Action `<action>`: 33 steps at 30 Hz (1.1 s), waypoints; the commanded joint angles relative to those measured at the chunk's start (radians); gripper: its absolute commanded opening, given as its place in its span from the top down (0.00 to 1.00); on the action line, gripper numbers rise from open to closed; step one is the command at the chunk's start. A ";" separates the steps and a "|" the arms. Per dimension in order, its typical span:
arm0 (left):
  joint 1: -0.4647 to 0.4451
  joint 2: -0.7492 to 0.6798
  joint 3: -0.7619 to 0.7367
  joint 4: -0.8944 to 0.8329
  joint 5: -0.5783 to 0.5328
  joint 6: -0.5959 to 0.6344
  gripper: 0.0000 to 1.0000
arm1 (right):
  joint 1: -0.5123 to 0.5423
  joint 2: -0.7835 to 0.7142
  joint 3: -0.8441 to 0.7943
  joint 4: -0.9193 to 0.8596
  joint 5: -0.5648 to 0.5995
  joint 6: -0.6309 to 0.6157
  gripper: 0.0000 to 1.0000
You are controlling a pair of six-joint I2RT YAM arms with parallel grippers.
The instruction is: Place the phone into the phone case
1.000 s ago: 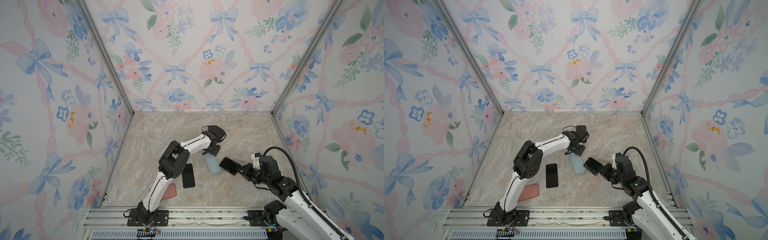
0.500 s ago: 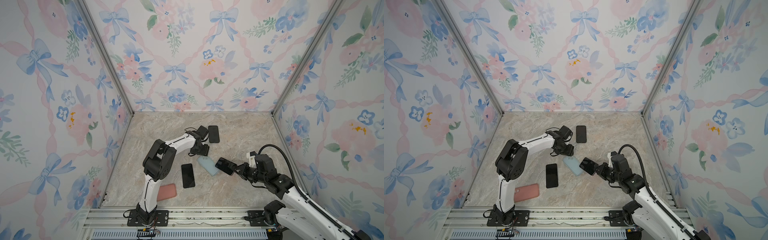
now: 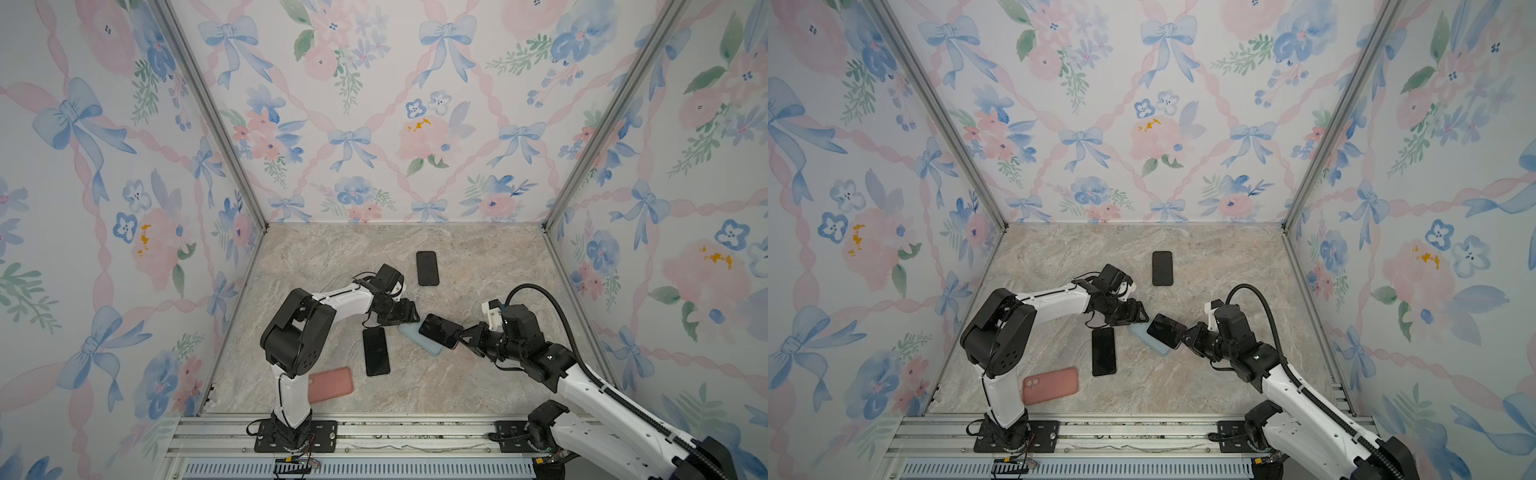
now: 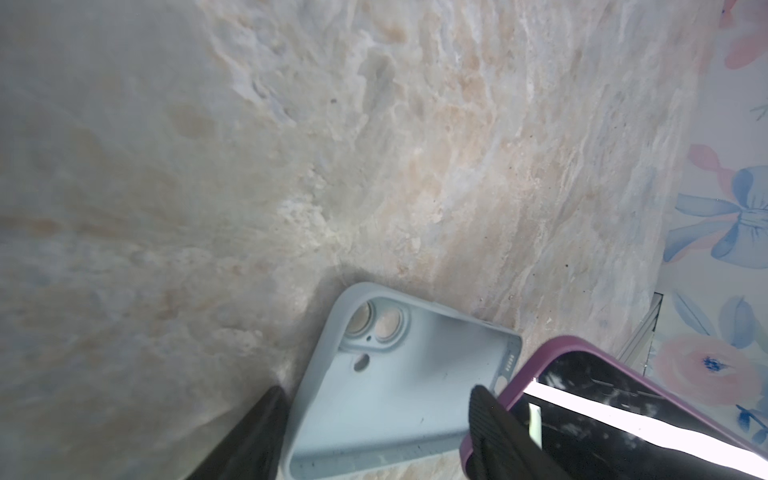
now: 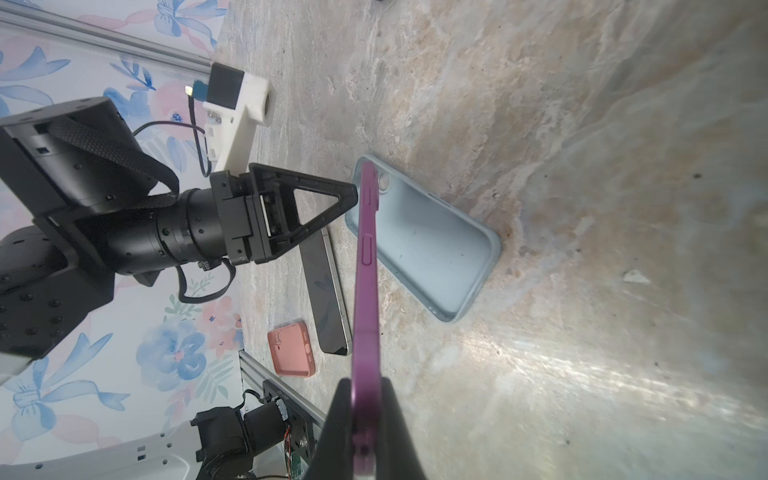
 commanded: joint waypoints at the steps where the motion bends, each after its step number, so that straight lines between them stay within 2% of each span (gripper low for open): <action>1: 0.000 -0.043 -0.053 0.027 0.046 -0.054 0.29 | 0.022 0.020 0.017 0.102 -0.026 0.013 1.00; 21: 0.054 -0.029 -0.083 0.111 0.130 -0.049 0.28 | 0.010 0.249 0.027 0.227 -0.118 0.053 1.00; 33: 0.058 -0.035 -0.129 0.145 0.139 -0.059 0.29 | -0.016 0.332 0.014 0.193 -0.133 0.063 1.00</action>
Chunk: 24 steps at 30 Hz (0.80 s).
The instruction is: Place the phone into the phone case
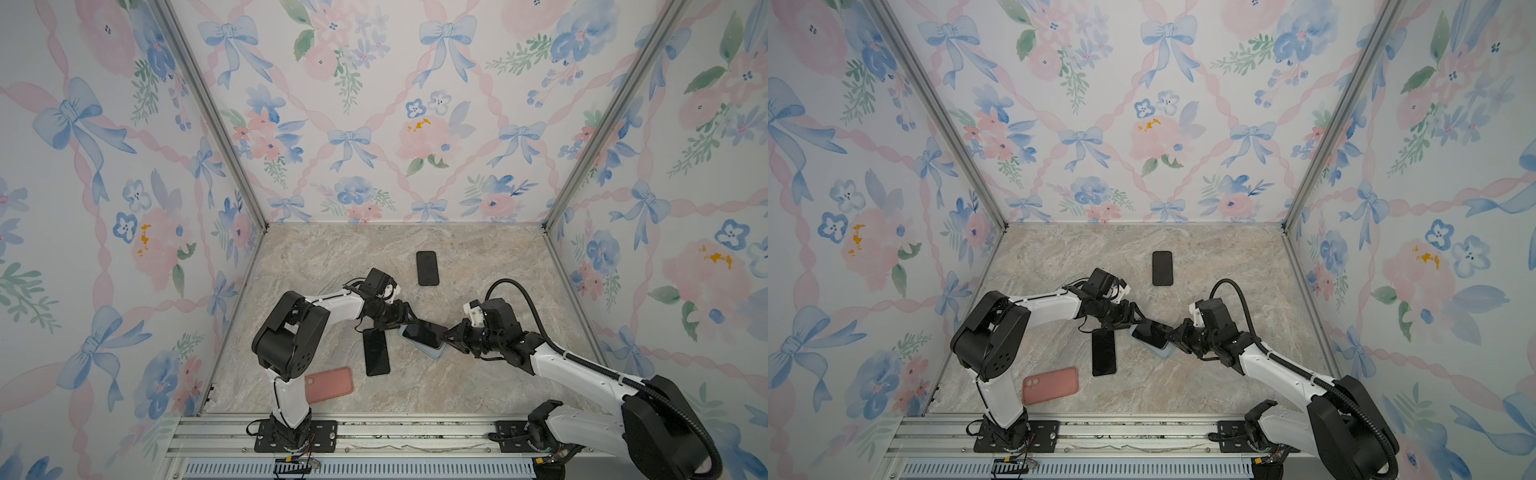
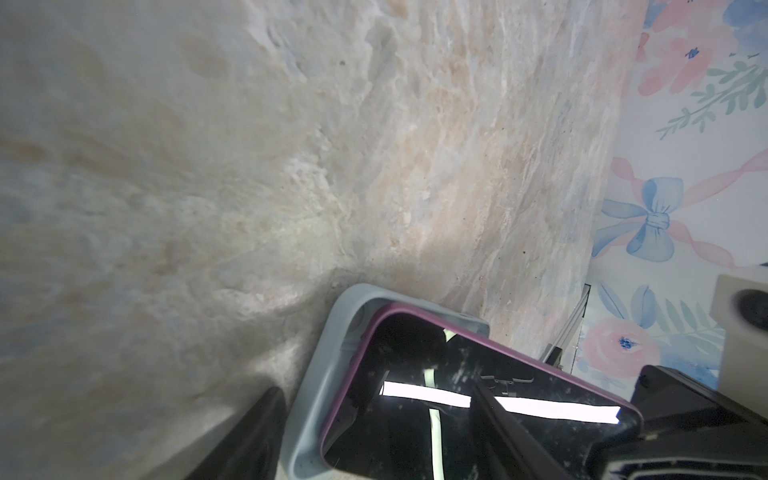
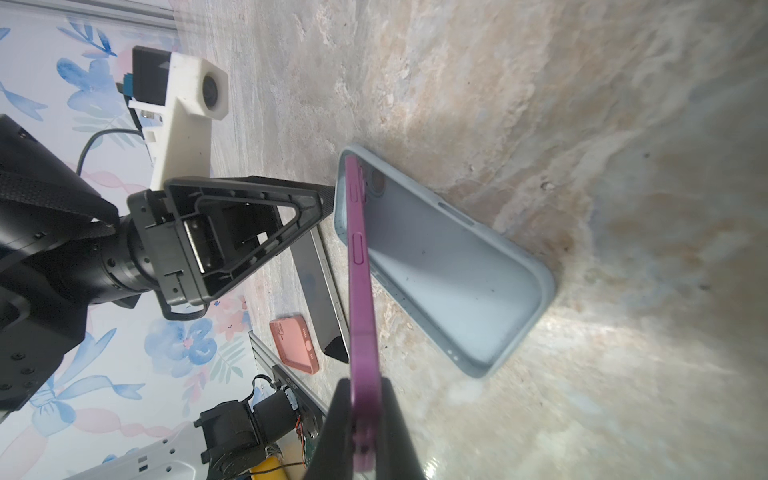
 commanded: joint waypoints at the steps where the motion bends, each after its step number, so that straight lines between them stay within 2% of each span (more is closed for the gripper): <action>1: 0.005 -0.009 -0.031 0.012 0.014 -0.009 0.29 | -0.009 0.021 0.009 -0.039 -0.006 0.012 1.00; 10: -0.016 -0.031 -0.088 0.078 0.043 -0.054 0.29 | -0.037 0.036 -0.003 -0.100 0.005 -0.015 1.00; 24: -0.048 -0.057 -0.126 0.113 0.040 -0.083 0.29 | -0.032 0.137 -0.009 -0.078 0.007 -0.033 1.00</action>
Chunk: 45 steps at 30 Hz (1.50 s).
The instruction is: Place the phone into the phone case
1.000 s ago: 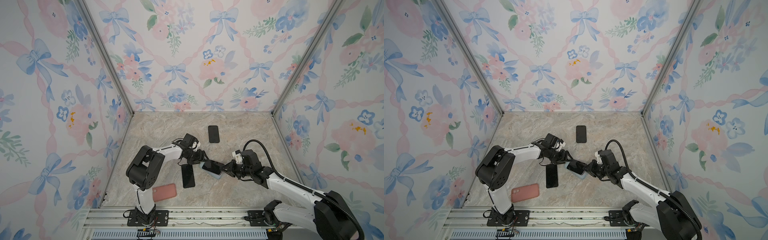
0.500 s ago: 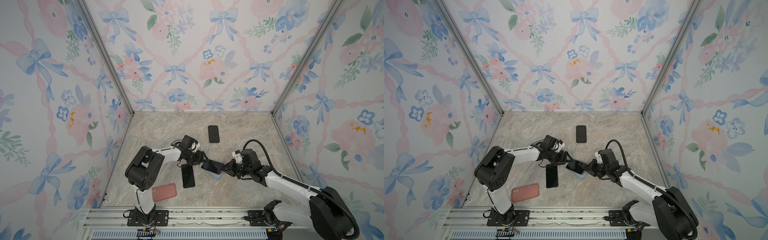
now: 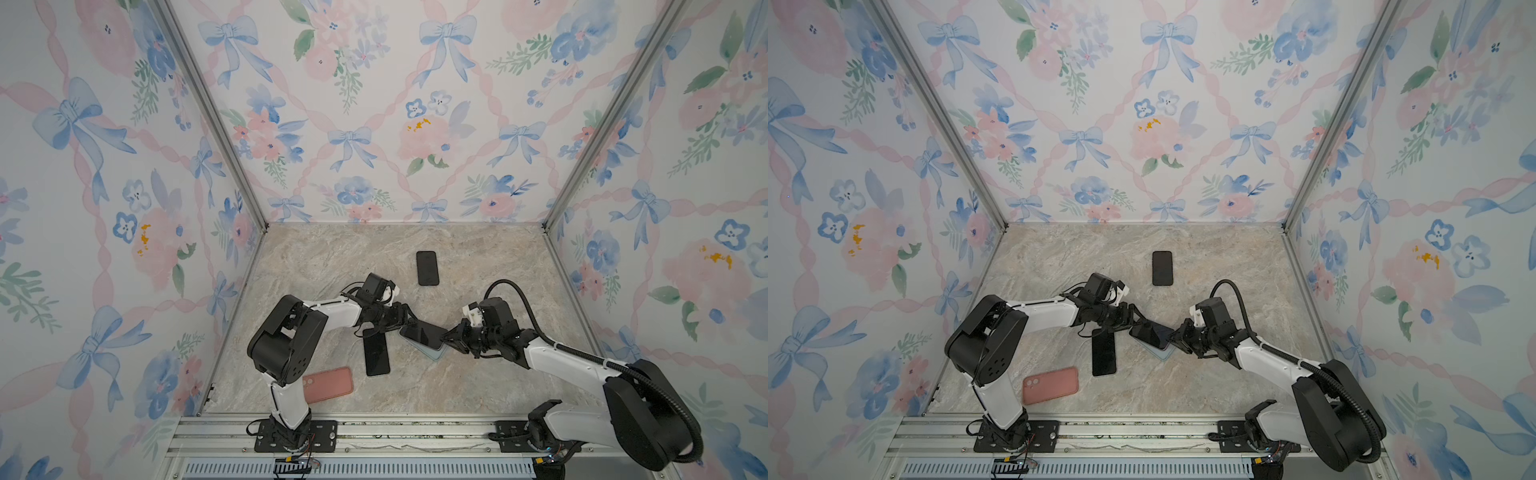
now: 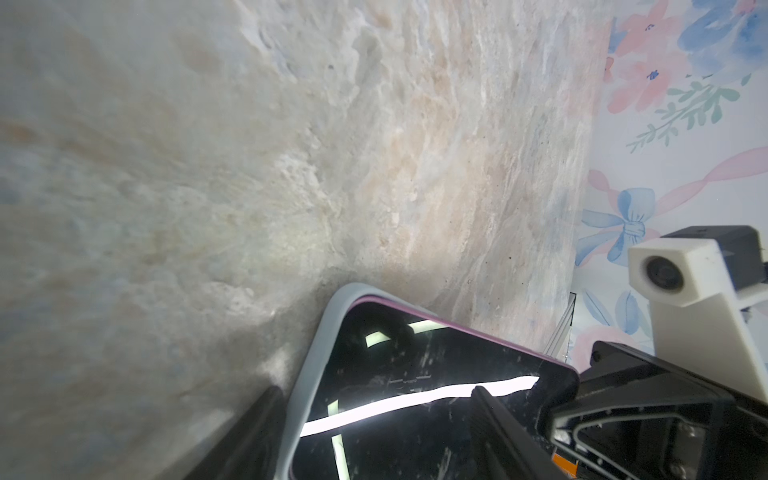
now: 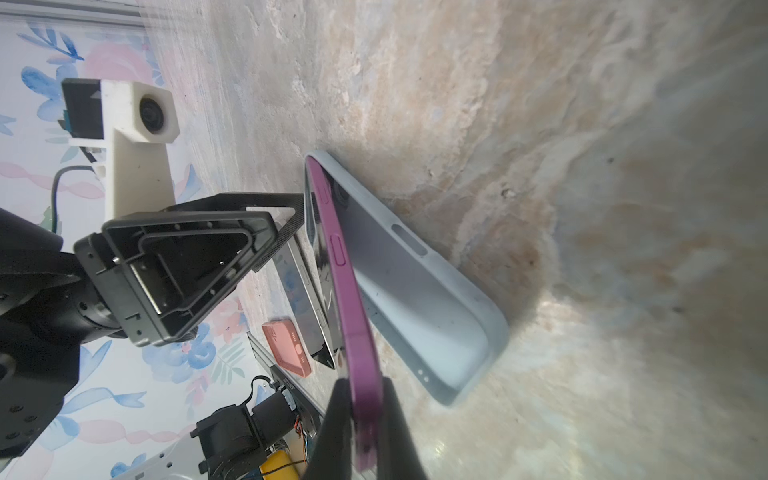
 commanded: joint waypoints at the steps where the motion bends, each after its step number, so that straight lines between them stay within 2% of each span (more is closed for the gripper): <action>1: -0.037 -0.020 -0.036 -0.028 0.046 -0.026 0.29 | 0.003 0.039 -0.006 -0.112 0.059 -0.026 1.00; 18: -0.095 -0.105 -0.138 0.071 0.040 -0.114 0.29 | 0.001 0.076 0.015 -0.205 0.112 -0.106 1.00; 29: -0.135 -0.120 -0.184 0.132 0.022 -0.156 0.31 | 0.055 0.160 0.015 -0.186 0.171 -0.116 1.00; 39: -0.151 -0.120 -0.184 0.142 0.013 -0.162 0.32 | 0.079 0.194 0.036 -0.198 0.198 -0.124 0.95; 45: -0.147 -0.126 -0.217 0.131 0.001 -0.150 0.32 | 0.088 0.165 0.046 -0.230 0.210 -0.125 0.88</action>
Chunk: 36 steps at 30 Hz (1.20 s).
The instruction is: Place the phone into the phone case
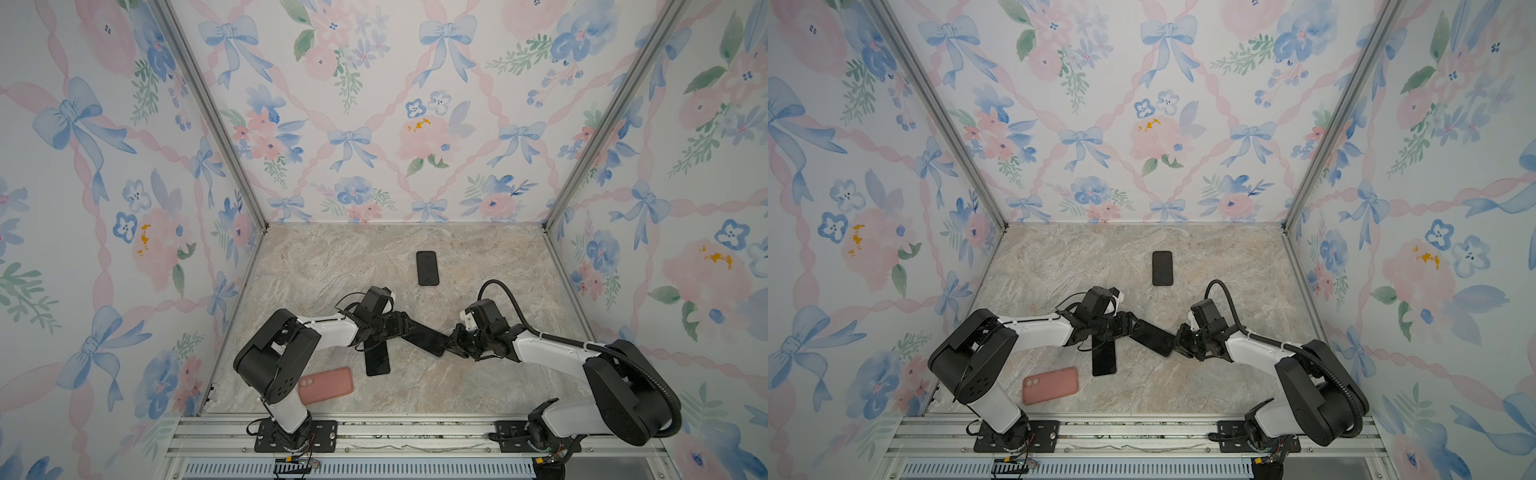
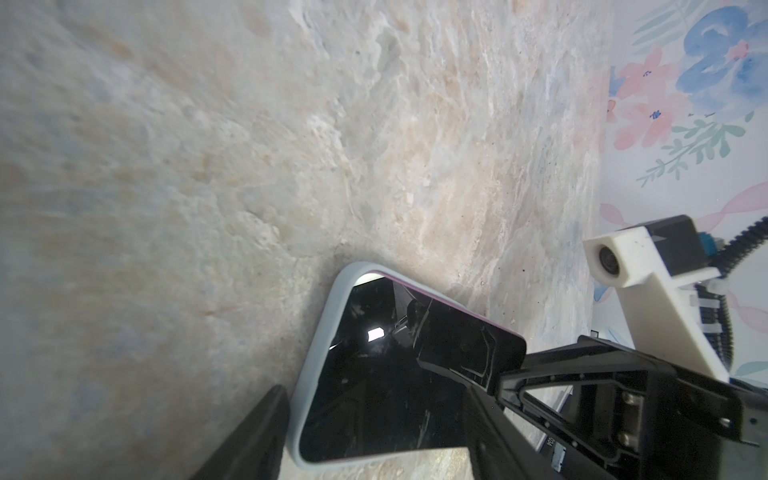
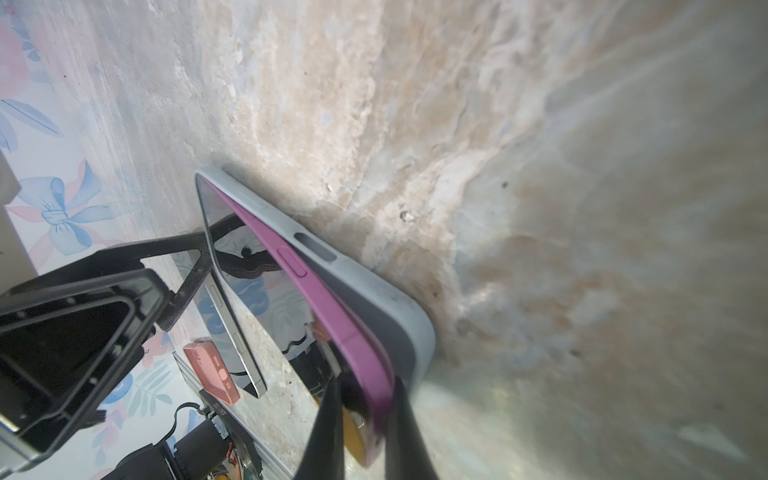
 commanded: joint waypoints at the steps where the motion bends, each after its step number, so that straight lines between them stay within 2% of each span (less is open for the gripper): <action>1: -0.060 -0.006 -0.027 -0.067 0.176 -0.018 0.32 | 0.052 0.032 0.001 -0.145 0.106 -0.022 0.87; 4: -0.045 -0.009 -0.016 -0.109 0.158 0.013 0.32 | 0.052 0.008 0.008 -0.176 0.118 -0.027 0.80; 8: -0.020 -0.010 -0.025 -0.127 0.148 0.036 0.32 | 0.052 -0.023 0.021 -0.216 0.131 -0.037 0.65; 10: -0.008 -0.010 -0.030 -0.129 0.148 0.046 0.32 | 0.052 -0.036 0.029 -0.238 0.138 -0.041 0.61; 16: 0.009 -0.004 -0.036 -0.139 0.138 0.065 0.32 | 0.049 -0.065 0.097 -0.343 0.146 -0.068 0.57; 20: 0.015 -0.012 -0.043 -0.149 0.123 0.082 0.32 | 0.050 -0.078 0.155 -0.487 0.244 -0.120 0.53; 25: 0.010 -0.011 -0.039 -0.170 0.136 0.134 0.34 | 0.057 -0.073 0.176 -0.536 0.288 -0.143 0.45; 29: -0.012 -0.005 -0.036 -0.171 0.157 0.182 0.36 | 0.086 -0.084 0.172 -0.550 0.322 -0.134 0.47; 36: -0.020 0.004 -0.027 -0.176 0.153 0.213 0.45 | 0.174 -0.106 0.158 -0.541 0.388 -0.088 0.63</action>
